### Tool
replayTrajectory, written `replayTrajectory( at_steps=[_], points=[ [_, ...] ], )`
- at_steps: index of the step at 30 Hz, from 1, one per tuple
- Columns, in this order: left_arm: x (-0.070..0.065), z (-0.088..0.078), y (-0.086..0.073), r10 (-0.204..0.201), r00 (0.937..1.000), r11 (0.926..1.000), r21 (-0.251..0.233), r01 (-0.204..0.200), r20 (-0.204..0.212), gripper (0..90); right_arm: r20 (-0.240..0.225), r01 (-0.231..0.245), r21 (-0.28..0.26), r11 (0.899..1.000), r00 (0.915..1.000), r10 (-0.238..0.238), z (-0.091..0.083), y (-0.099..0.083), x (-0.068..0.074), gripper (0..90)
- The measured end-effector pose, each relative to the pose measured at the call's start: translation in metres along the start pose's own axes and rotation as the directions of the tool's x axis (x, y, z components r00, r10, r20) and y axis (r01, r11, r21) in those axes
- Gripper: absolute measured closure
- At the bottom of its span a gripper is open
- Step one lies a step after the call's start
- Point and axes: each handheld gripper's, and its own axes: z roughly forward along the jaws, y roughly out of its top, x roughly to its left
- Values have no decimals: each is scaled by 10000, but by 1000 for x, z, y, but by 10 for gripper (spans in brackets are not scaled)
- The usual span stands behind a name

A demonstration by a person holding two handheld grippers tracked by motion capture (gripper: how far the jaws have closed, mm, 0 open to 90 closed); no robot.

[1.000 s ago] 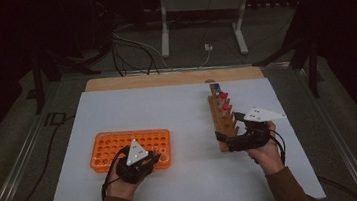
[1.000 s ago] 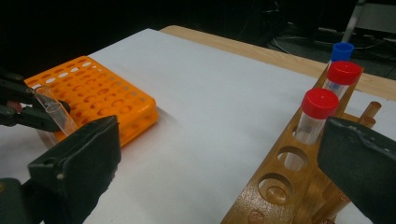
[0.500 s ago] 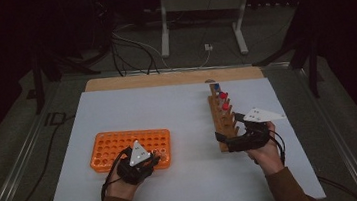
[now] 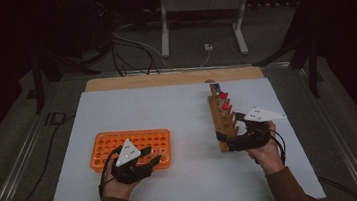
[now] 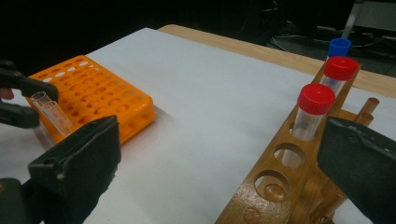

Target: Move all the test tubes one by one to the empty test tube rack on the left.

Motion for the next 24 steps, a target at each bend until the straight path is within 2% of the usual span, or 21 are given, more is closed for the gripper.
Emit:
replayTrajectory(
  at_steps=[2,4,7,8,11,12,13,14,15,16,17,18,21,24],
  points=[
    [3,-4,0,-163,9999,9994,-306,162,-25,532,27,-2,6,10000,10000,2,0,0,0,2],
    [5,-7,2,-270,9995,9980,-575,260,-166,485,101,7,4,10000,9999,-7,1,0,-2,3],
    [10,-10,6,-542,9982,9937,-998,516,-237,462,194,65,31,10000,9998,-66,1,0,-4,2],
    [12,-11,8,-646,9975,9919,-1119,609,-293,396,272,85,68,9999,9996,-87,3,0,-5,2],
    [16,-13,12,-926,9940,9856,-1472,832,-585,344,359,117,103,9999,9993,-121,4,1,-7,3],
    [17,-14,13,-994,9919,9845,-1526,865,-789,248,417,139,144,9998,9990,-144,5,2,-10,2],
    [18,-14,14,-1081,9895,9829,-1593,919,-960,211,466,178,179,9997,9987,-186,6,3,-11,3],
    [20,-14,14,-1165,9875,9813,-1657,980,-1059,211,466,178,179,9997,9987,-186,6,3,-11,3],
    [21,-15,14,-1275,9851,9794,-1711,1068,-1151,164,587,264,215,9994,9979,-276,7,5,-13,8],
    [24,-15,13,-1447,9804,9761,-1815,1193,-1339,159,701,316,181,9993,9970,-328,8,6,-14,29],
    [24,-15,13,-1447,9804,9761,-1815,1193,-1339,133,701,316,181,9993,9970,-328,8,6,-14,29],
    [25,-16,13,-1558,9766,9750,-1816,1280,-1483,133,863,403,78,9992,9954,-408,8,7,-15,49],
    [28,-16,12,-1752,9683,9722,-1864,1417,-1779,9,1023,371,81,9993,9940,-377,12,9,-21,62],
    [30,-17,11,-1843,9615,9693,-1999,1433,-2040,4,1167,320,99,9994,9926,-329,15,9,-24,72]
  ],
)
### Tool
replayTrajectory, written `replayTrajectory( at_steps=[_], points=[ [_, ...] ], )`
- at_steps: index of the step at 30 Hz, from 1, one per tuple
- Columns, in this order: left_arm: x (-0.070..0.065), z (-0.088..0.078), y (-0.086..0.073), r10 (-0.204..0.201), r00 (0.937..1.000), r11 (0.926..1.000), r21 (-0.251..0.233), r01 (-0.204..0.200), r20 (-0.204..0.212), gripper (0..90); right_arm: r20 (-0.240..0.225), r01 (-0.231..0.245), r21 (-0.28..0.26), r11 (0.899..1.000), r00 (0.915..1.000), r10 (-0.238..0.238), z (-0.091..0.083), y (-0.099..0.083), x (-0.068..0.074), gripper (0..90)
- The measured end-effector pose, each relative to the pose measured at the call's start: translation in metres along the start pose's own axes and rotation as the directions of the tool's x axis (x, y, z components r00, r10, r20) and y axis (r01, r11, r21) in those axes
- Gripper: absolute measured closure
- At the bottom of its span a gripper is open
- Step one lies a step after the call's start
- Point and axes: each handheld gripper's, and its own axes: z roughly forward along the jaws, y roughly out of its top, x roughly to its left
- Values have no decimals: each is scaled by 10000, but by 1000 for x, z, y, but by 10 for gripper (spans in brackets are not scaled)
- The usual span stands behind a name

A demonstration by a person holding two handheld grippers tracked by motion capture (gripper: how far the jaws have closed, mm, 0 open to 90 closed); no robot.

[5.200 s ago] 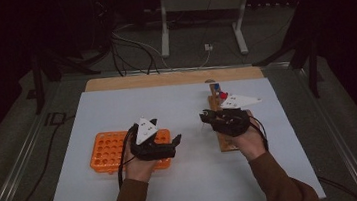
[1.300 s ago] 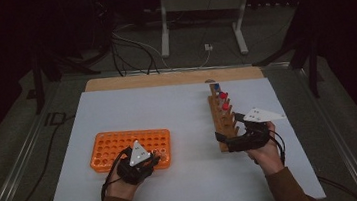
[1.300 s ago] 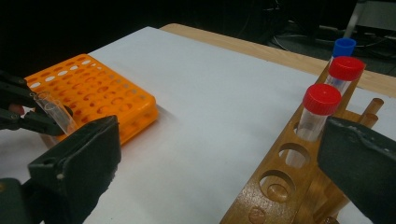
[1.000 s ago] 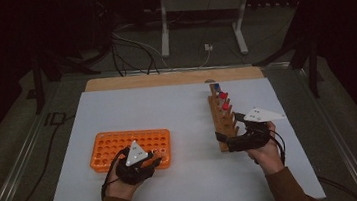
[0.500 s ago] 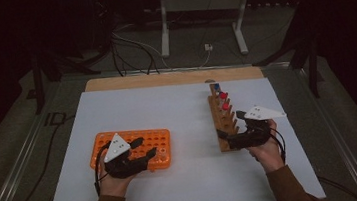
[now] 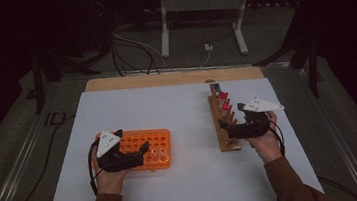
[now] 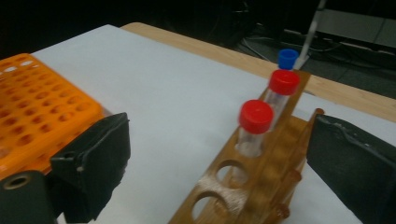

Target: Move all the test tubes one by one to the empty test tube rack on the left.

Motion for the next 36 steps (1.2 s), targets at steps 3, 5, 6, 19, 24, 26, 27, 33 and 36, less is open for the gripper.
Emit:
replayTrajectory(
  at_steps=[3,5,6,19,24,26,27,33,36],
  points=[
    [2,-1,-1,-116,9999,9999,-72,116,-96,4,166,-97,2,10000,9998,97,5,-1,-5,120],
    [4,-1,-2,-178,9997,9998,-74,176,-157,4,352,-228,81,9997,9991,225,11,-2,-10,168],
    [5,-1,-2,-168,9997,9998,-48,167,-181,5,371,-261,153,9995,9990,255,14,-3,-11,189],
    [6,-1,-8,-233,9992,9997,78,236,-331,5,745,-137,743,9971,9972,82,45,-6,-17,586],
    [6,-1,-9,-215,9992,9997,130,219,-322,5,844,-209,856,9961,9963,137,49,-6,-19,666],
    [5,0,-10,-196,9993,9997,145,201,-323,5,815,-222,860,9960,9966,152,50,-6,-20,685],
    [5,0,-10,-194,9993,9997,159,199,-317,5,888,-145,891,9959,9960,66,51,-7,-19,699],
    [4,2,-11,-136,9995,9997,186,142,-292,5,961,-101,840,9964,9954,20,49,-6,-19,704],
    [4,2,-11,-132,9994,9997,196,138,-309,5,909,-80,743,9972,9959,12,46,-3,-18,705]
  ],
)
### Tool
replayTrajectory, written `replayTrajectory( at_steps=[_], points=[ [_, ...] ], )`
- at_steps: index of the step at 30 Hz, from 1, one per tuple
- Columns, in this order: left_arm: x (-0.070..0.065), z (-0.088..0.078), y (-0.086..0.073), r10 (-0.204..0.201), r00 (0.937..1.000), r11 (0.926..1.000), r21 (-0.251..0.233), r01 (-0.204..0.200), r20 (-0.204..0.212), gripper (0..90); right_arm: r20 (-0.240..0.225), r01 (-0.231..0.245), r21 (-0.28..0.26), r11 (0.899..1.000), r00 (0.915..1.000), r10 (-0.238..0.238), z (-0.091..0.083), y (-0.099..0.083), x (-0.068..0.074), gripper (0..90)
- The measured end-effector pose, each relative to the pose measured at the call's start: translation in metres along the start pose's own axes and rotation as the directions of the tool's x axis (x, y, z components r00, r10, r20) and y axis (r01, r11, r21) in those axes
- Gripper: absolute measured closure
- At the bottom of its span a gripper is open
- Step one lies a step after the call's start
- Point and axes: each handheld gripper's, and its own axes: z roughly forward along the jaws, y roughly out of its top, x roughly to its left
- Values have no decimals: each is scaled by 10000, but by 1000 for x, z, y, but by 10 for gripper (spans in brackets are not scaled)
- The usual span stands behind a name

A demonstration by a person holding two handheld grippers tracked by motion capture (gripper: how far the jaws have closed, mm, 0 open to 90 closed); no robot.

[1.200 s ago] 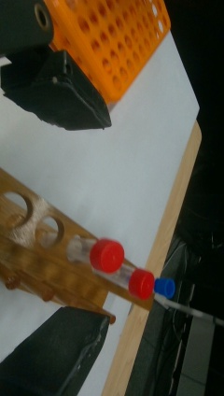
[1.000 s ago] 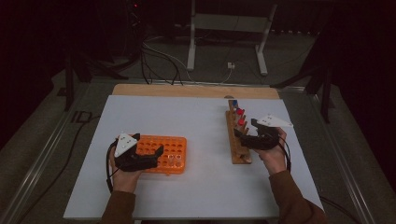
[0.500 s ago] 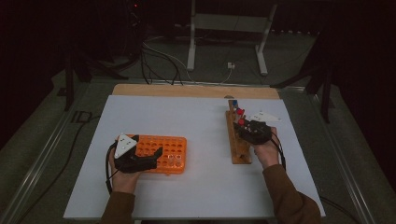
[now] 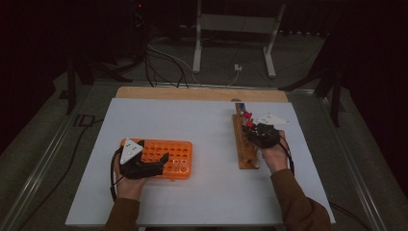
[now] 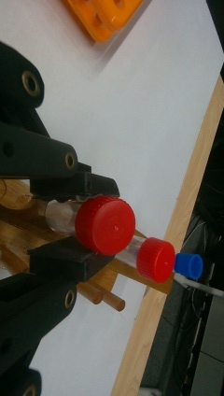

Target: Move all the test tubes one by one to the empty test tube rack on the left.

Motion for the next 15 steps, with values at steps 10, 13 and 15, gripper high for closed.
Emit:
replayTrajectory(
  at_steps=[10,13,15],
  points=[
    [0,0,-1,-38,10000,10000,-8,38,28,5,-71,-162,-185,9997,9998,161,-8,6,-1,705],
    [0,0,-1,-64,10000,10000,-9,64,38,5,-89,-196,-252,9995,9998,194,-11,9,-1,705],
    [0,0,-1,-73,10000,10000,-13,73,42,5,-80,-214,-255,9994,9997,212,-15,10,-2,705]
  ],
)
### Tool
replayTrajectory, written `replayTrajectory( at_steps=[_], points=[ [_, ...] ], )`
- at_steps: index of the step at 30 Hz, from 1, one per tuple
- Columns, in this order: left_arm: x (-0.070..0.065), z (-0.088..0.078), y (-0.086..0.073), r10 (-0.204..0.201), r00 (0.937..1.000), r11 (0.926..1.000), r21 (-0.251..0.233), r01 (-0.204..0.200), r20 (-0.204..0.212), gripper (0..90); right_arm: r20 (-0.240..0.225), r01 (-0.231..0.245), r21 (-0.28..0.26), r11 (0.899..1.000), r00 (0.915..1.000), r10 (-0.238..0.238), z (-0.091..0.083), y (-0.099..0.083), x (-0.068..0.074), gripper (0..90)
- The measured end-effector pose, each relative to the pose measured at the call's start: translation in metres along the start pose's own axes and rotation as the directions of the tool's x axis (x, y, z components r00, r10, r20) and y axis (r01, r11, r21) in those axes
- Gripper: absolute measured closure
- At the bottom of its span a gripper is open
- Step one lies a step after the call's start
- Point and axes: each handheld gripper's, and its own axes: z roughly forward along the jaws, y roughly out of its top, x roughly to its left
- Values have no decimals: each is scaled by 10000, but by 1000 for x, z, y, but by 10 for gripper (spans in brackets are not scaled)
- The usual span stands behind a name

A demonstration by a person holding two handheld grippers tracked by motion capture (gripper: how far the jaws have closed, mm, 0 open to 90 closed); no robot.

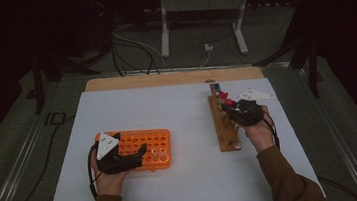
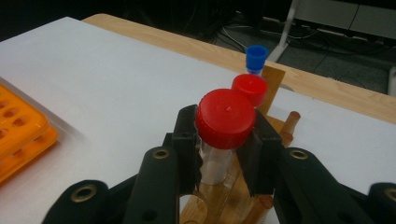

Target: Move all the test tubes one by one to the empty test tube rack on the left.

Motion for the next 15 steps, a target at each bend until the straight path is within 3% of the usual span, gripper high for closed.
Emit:
replayTrajectory(
  at_steps=[5,15],
  points=[
    [0,0,0,-18,10000,10000,-10,18,-14,5,2,-61,-92,9999,10000,61,-6,6,-2,706],
    [-2,2,0,44,10000,10000,78,-44,16,5,-130,268,-487,9985,9995,-275,-23,26,3,707]
  ],
)
